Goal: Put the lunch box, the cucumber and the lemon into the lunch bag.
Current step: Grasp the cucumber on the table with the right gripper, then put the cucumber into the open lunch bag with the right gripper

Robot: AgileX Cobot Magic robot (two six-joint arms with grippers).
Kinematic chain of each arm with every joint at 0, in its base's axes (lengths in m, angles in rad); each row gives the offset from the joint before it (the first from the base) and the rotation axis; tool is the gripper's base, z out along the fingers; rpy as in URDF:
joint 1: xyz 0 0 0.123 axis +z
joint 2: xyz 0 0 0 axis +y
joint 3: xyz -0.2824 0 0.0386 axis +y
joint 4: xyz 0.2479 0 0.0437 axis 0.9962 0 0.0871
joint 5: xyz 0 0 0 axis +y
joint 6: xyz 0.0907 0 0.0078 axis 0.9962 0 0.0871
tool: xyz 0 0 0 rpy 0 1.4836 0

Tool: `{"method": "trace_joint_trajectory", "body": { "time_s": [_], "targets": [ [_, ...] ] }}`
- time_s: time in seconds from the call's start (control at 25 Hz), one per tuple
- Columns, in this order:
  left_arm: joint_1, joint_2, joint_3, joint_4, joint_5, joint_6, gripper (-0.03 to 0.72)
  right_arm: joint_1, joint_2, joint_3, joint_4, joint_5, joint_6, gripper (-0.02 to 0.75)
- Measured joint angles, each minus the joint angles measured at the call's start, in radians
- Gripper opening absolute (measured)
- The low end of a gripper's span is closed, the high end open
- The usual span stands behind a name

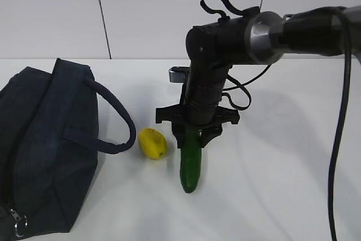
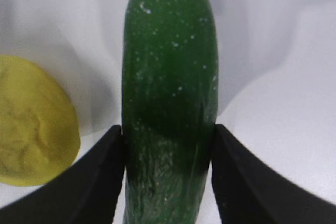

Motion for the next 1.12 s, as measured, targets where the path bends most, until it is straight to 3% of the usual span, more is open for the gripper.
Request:
{"method": "trace_joint_trajectory", "body": {
  "time_s": [0.64, 0.84, 1.12],
  "targets": [
    [0.000, 0.000, 0.000, 0.000, 0.000, -0.002, 0.008, 0.000, 0.002, -0.001, 0.001, 0.008, -0.006, 0.377],
    [0.000, 0.000, 0.000, 0.000, 0.000, -0.002, 0.008, 0.000, 0.002, -0.002, 0.001, 0.015, -0.010, 0.344],
    [0.000, 0.000, 0.000, 0.000, 0.000, -0.002, 0.008, 0.000, 0.002, -0.027, 0.003, 0.124, -0.018, 0.326]
  ]
}}
